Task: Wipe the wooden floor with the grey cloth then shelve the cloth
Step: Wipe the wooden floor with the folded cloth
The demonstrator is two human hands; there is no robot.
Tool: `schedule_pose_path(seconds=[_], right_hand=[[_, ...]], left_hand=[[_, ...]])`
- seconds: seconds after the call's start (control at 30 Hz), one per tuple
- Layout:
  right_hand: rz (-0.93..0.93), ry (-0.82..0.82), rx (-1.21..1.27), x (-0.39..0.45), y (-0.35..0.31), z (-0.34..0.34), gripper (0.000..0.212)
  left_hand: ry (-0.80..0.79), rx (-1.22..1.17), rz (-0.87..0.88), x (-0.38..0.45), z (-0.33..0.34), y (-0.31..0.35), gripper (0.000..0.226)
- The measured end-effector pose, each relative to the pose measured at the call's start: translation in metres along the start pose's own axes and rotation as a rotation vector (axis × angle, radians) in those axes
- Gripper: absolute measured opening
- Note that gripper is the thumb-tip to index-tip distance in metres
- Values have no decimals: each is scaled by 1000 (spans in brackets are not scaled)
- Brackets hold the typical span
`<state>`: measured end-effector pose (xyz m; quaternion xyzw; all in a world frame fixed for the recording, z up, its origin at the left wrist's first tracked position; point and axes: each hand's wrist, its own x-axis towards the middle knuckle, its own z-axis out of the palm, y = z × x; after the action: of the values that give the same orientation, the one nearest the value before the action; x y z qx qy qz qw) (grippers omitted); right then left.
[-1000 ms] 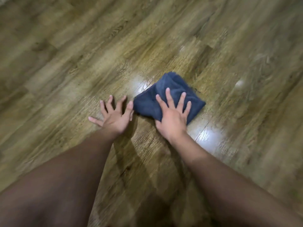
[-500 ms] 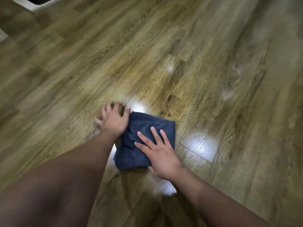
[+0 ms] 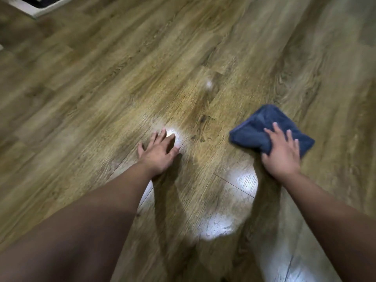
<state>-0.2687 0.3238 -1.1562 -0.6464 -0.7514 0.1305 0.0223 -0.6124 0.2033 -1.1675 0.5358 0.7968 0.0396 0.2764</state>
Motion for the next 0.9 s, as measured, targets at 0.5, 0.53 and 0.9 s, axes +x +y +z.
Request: schedule_pose_path(seconds=[0.5,0.53,0.9], right_hand=[[-139,-50,-31,-61,-147,43,79],[-199,-78,-66,-72,-161,48,82],[-934,-330,-205,-232,-239,94,71]], left_hand=[[259,-349,-34,-14,-21,-2,45],[278,-404,-34,-13,-26,-2,44],[282,-286,-20,-19,-33,-23,30]])
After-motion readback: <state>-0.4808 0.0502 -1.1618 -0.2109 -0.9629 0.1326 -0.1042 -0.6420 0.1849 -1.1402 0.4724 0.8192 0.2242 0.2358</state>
